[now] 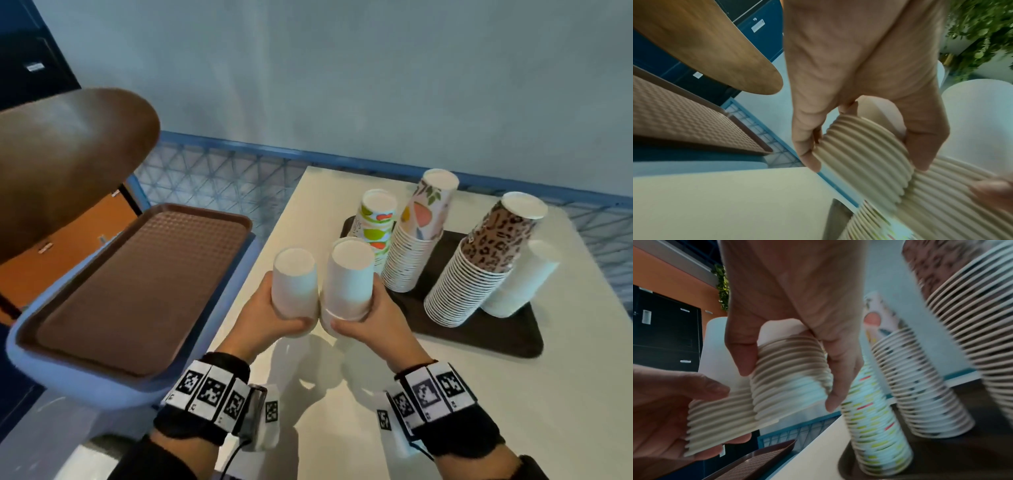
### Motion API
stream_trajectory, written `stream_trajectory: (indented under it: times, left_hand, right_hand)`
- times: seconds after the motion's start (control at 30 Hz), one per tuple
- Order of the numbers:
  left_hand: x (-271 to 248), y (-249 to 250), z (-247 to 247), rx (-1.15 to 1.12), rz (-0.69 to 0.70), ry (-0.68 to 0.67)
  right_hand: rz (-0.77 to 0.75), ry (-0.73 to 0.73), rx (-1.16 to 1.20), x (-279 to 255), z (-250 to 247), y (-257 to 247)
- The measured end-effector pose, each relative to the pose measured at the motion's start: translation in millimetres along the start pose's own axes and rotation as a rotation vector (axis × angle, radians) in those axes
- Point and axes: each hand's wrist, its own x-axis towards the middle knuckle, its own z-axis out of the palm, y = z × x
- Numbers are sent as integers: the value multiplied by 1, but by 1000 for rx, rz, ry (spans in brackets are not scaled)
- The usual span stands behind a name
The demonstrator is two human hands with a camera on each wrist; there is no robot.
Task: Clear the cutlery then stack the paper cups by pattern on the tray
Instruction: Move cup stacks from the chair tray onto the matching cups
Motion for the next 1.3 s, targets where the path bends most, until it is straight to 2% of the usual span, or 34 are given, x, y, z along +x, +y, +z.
stream_trajectory:
  times: [0.2, 0.43, 0.7, 0.83, 0.97, 1.03, 1.2, 1.3]
  left_hand:
    - [-8, 9, 59, 8, 27, -83]
    - [7, 25, 90, 95, 68, -243]
    - [14, 29, 136, 244, 126, -517]
    - [12, 43, 175, 208, 151, -573]
    - [15, 79, 228, 120, 195, -557]
    - [22, 101, 263, 83, 244, -506]
    - [62, 148, 332, 53, 391, -272]
    - [91, 155, 356, 73, 385, -119]
  right_hand:
    - [15, 74, -19, -33, -56, 19]
    - [66, 204, -5, -55, -90, 29]
    - [167, 468, -13, -95, -131, 49]
    - [228, 580, 5, -114, -159, 64]
    - [259, 671, 26, -127, -203, 80]
    - [268, 704, 24, -133, -227, 90]
    - [277, 697, 17, -142, -265, 109]
    - [277, 665, 19, -142, -282, 119]
